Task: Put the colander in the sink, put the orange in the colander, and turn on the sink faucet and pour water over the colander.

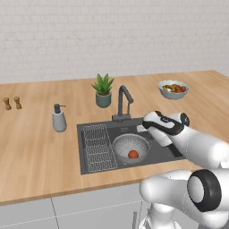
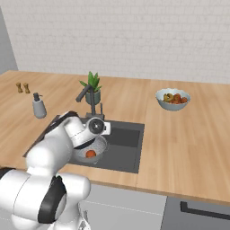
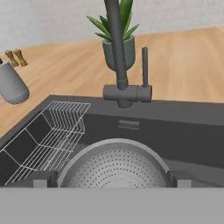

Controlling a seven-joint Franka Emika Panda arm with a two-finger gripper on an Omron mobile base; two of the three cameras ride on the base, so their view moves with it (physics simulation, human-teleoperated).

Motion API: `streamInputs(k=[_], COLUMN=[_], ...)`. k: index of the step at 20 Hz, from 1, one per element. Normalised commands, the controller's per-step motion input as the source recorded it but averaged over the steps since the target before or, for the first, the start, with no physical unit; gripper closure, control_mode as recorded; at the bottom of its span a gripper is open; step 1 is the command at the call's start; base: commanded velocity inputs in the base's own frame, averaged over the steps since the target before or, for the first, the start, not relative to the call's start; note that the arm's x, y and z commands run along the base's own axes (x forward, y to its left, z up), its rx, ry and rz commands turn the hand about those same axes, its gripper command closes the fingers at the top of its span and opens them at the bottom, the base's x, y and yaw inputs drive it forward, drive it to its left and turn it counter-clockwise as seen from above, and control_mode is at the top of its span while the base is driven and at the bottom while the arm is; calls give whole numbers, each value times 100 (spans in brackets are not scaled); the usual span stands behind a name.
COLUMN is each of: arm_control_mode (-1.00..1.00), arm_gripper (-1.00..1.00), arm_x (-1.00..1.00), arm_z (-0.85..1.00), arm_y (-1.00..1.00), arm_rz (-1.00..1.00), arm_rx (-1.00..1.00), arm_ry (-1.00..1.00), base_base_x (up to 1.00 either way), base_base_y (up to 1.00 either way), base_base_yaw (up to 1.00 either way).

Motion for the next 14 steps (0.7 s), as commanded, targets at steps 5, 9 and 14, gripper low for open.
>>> streamInputs(k=[5,9,14], arm_control_mode=[-100,-100,-100], arm_gripper=[-100,-100,-100], arm_x=[0,0,0], arm_z=[15,4,0], arm_y=[-5,-6,0], arm_rz=[0,0,0], arm_rx=[1,4,1], arm_ry=[-22,-22,-13], base_base_x=[0,0,0], base_base_y=[0,0,0], base_base_yaw=[0,0,0])
